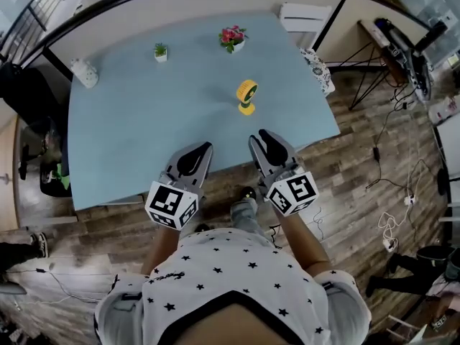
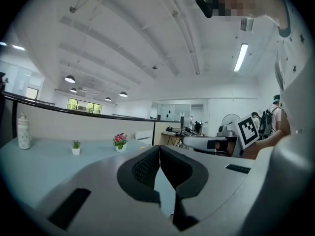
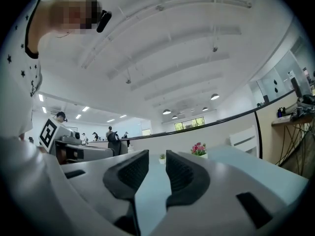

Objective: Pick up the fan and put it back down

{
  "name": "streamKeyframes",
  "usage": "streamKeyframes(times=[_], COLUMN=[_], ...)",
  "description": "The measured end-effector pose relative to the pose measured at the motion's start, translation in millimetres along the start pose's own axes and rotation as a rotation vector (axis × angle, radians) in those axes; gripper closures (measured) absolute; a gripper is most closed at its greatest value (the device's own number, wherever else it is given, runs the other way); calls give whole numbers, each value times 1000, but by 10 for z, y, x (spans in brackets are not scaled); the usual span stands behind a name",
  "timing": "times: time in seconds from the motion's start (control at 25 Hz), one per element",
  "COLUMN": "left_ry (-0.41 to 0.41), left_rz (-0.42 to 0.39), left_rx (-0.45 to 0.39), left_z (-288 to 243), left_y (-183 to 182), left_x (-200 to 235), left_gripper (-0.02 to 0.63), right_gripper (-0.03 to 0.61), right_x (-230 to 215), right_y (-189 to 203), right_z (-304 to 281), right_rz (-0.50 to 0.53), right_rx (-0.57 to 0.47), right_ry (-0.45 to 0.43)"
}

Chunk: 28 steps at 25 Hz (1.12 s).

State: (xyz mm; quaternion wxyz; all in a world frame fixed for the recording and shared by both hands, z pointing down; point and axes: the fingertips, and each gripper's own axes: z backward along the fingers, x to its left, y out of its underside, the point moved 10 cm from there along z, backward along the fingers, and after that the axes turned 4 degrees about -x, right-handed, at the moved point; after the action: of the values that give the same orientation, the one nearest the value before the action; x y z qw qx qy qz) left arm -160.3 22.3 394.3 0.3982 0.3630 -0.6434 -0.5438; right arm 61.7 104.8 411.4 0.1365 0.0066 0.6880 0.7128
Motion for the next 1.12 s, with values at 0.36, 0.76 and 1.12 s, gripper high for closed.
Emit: streamKeyframes(times=[0.36, 0.76, 1.12], left_ry=[-133, -284, -412], left_rz=[8, 19, 15], left_rx=[9, 55, 79], left_z=[-522, -793, -787], left_y=[-45, 48, 101], left_x=[-61, -91, -104], left_gripper=[586, 586, 586], right_gripper=[470, 436, 414], right_x=[-735, -1247, -1524], right_y=[110, 502, 882], right_z=[-197, -515, -945], right_rz=[9, 16, 78], right_rx=[118, 262, 352], right_ry=[-65, -126, -164])
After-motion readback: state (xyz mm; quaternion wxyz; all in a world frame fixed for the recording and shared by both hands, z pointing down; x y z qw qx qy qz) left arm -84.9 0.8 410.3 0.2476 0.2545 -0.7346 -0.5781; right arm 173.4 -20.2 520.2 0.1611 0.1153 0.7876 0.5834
